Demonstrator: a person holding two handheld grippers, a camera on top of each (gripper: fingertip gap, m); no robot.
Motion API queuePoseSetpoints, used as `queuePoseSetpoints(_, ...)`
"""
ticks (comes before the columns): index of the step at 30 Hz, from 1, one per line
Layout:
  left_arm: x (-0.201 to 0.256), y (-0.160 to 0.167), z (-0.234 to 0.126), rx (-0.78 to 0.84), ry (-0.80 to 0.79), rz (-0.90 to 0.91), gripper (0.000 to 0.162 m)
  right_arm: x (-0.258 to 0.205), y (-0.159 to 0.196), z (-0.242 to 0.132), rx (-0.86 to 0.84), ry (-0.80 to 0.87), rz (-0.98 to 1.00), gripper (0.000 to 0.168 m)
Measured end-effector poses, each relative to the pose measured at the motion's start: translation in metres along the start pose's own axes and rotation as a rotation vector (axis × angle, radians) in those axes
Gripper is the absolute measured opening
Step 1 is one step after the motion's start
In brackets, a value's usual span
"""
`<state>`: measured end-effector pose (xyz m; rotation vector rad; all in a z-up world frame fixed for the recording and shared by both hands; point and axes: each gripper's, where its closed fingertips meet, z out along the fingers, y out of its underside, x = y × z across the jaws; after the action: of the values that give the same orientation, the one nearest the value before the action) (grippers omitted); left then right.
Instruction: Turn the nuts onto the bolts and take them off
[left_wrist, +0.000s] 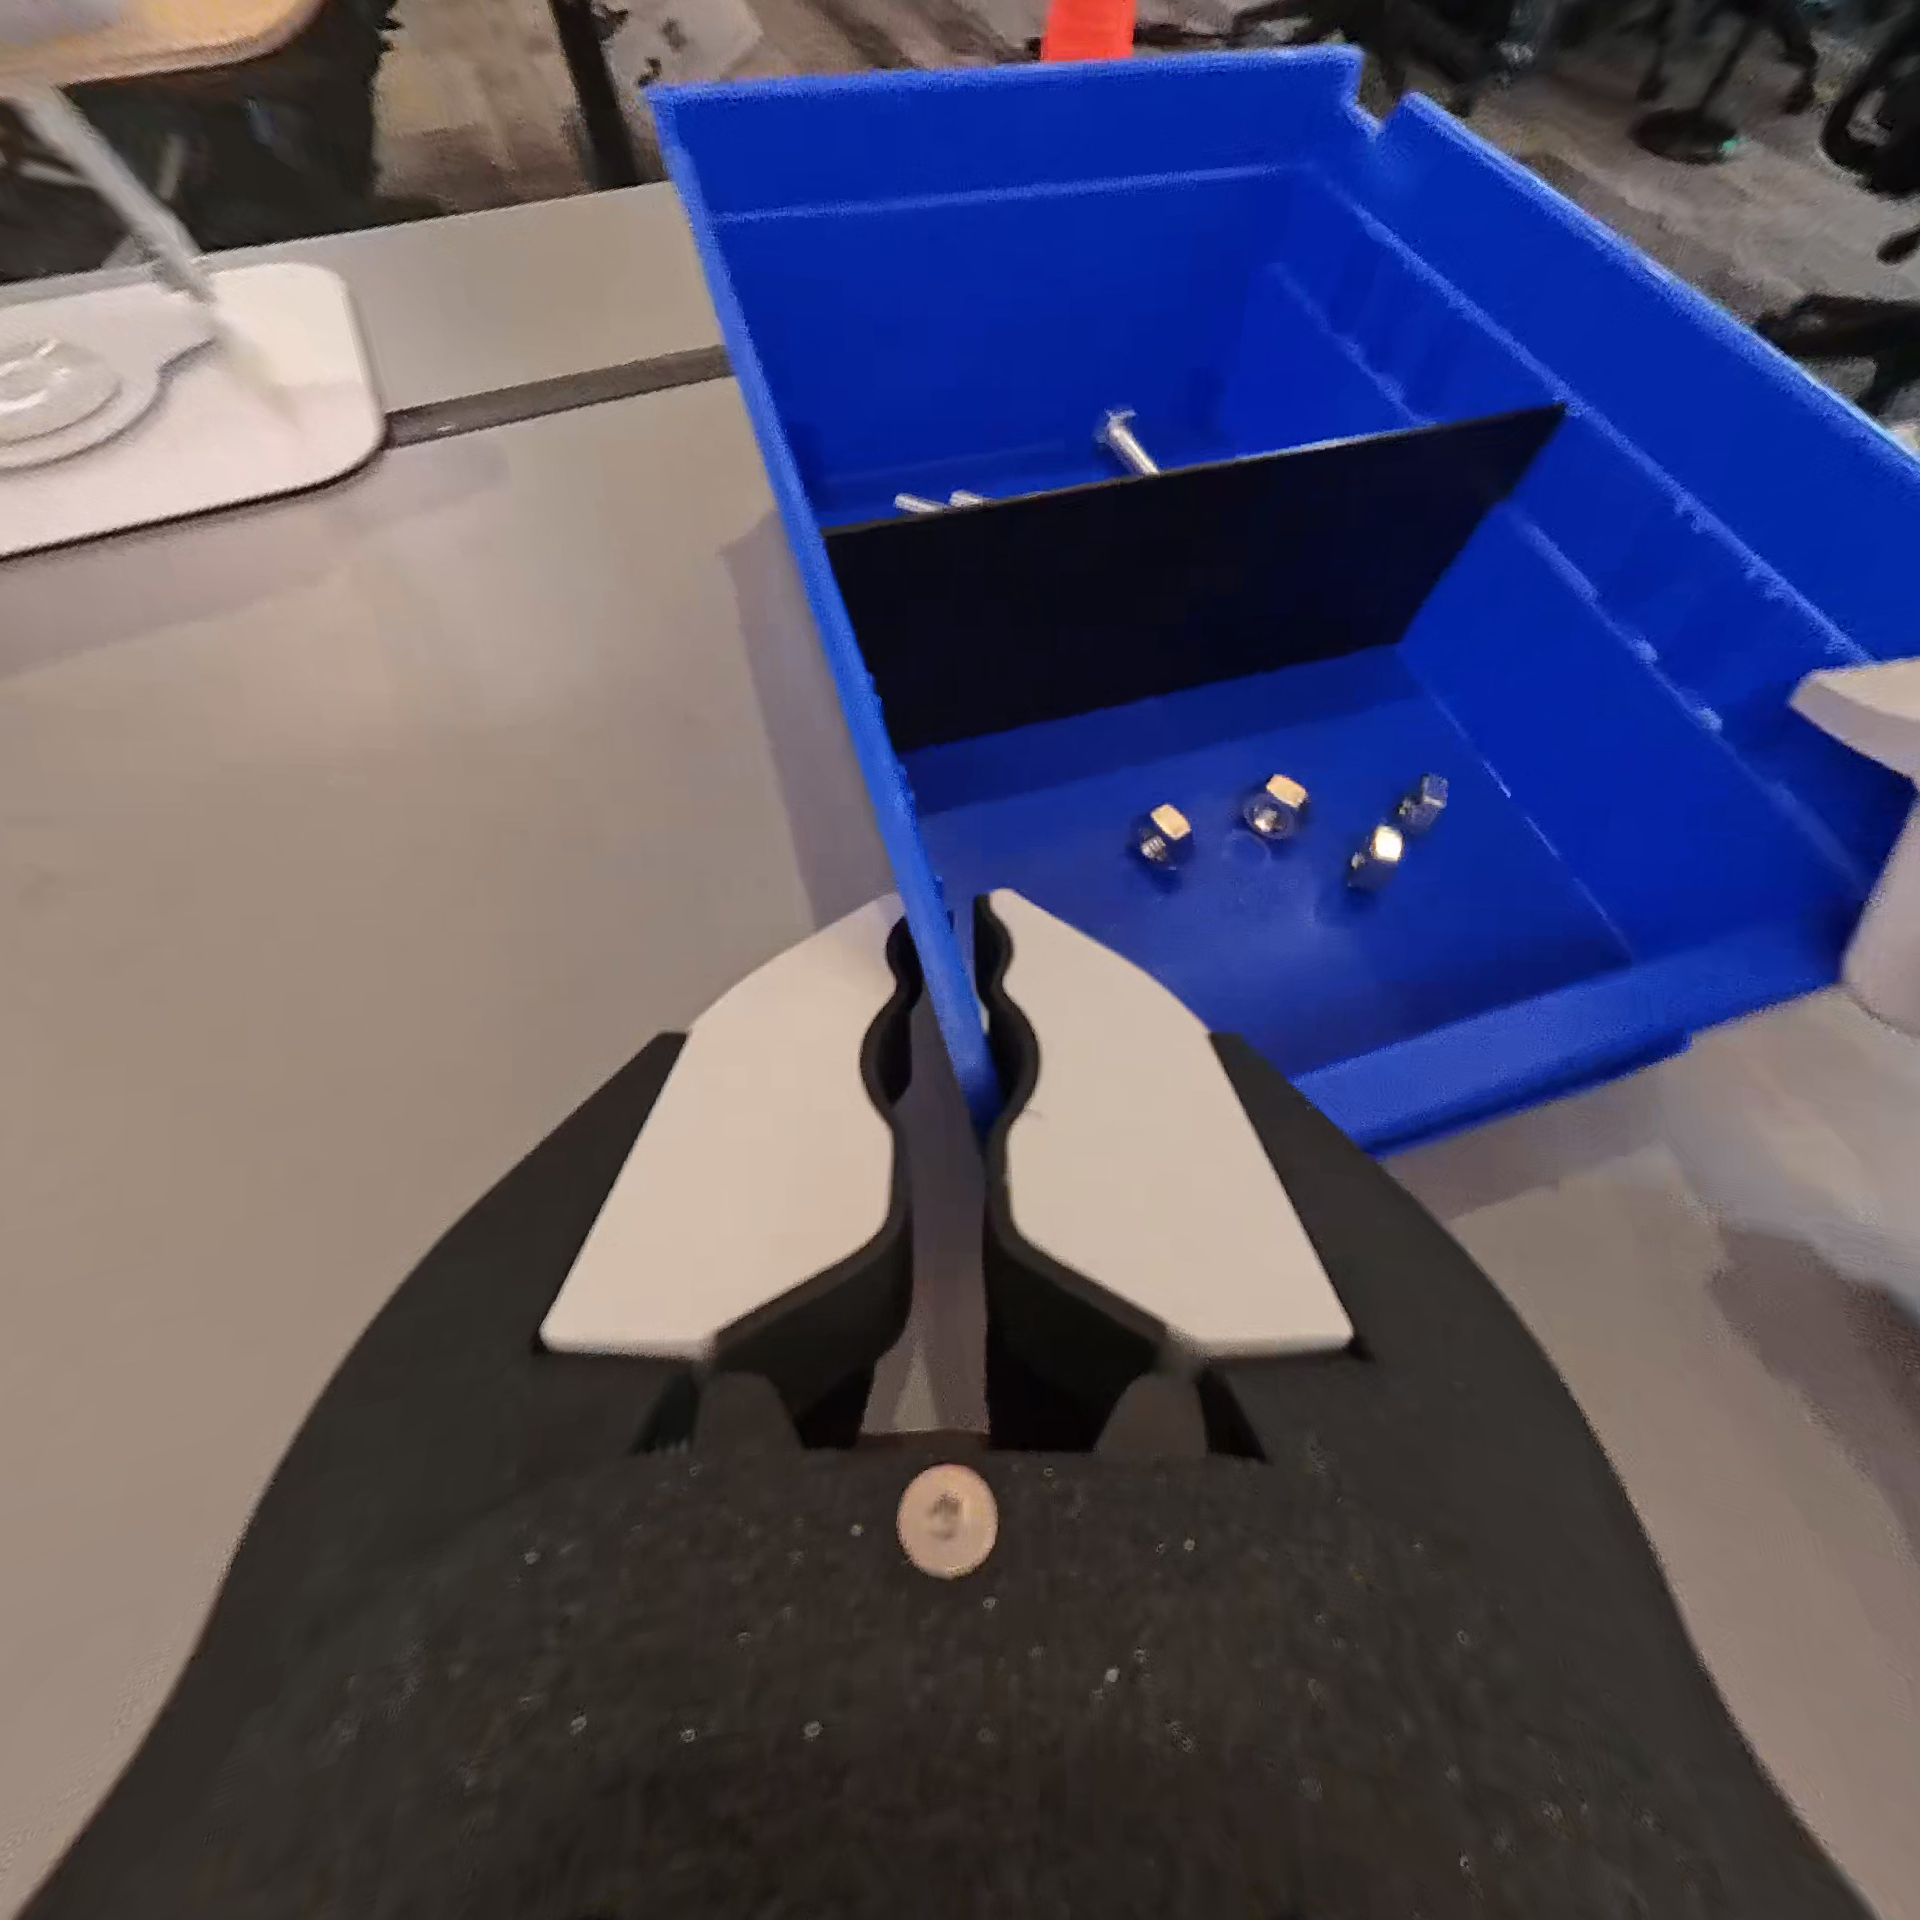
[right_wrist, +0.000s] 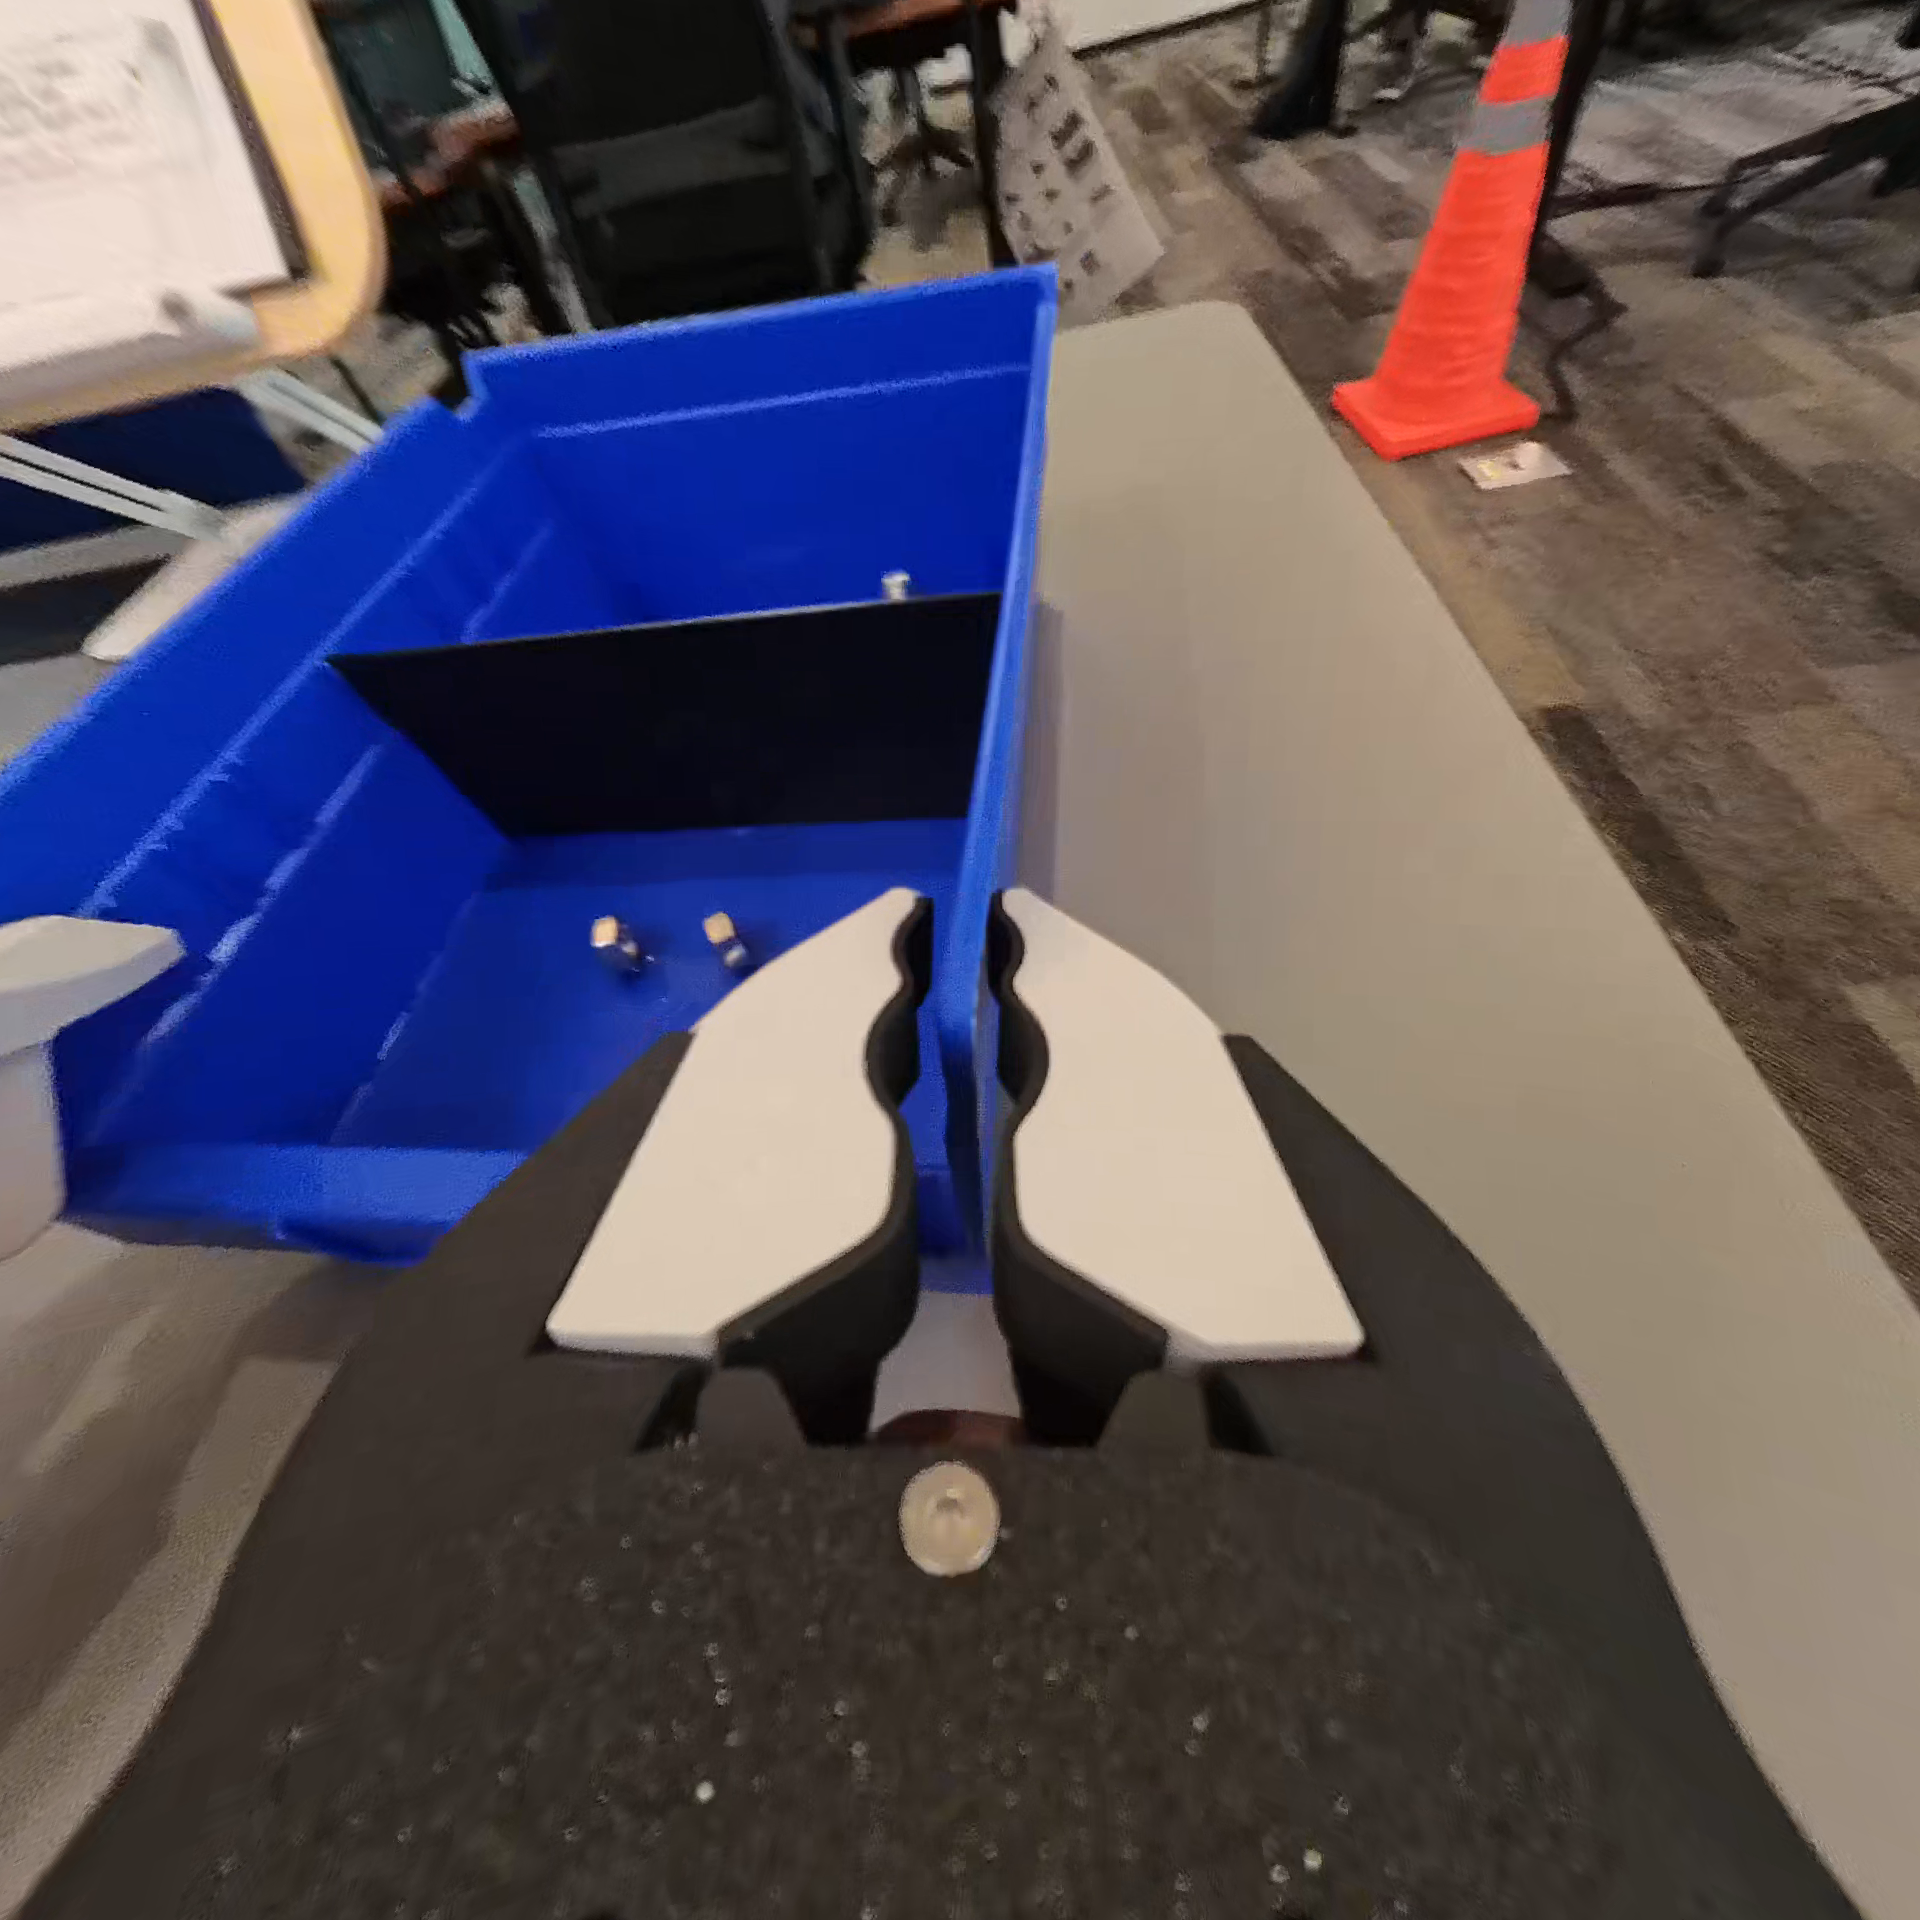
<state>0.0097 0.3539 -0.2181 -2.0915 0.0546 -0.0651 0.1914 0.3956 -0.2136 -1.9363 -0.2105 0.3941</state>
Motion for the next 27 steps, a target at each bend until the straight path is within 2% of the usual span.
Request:
queuePoseSetpoints(2,-0.018,0.002,-0.008,0.014,-0.033,-0.018,0.005,-0.015,0.004,-0.001,-0.031,0.055,-0.021,0.005)
queuePoseSetpoints(5,-0.05,0.006,-0.027,0.022,-0.054,-0.042,0.004,-0.053,0.007,-0.003,-0.027,0.041,-0.002,0.005)
queuePoseSetpoints(12,-0.165,0.02,-0.09,0.076,-0.182,-0.101,0.003,-0.183,0.006,0.004,0.02,-0.036,-0.056,0.005)
queuePoseSetpoints(18,-0.243,0.038,-0.129,0.075,-0.3,-0.086,0.003,-0.267,0.039,0.024,-0.034,-0.097,-0.081,0.005)
queuePoseSetpoints(24,-0.265,0.062,-0.127,0.066,-0.247,-0.182,0.004,-0.29,0.044,0.023,-0.014,-0.154,-0.117,0.009)
queuePoseSetpoints(26,-0.259,0.062,-0.127,0.074,-0.18,-0.182,0.011,-0.293,0.044,0.023,-0.013,-0.219,-0.121,0.018)
queuePoseSetpoints(27,-0.253,0.062,-0.129,0.063,-0.132,-0.173,0.021,-0.296,0.045,0.02,-0.028,-0.268,-0.119,0.024)
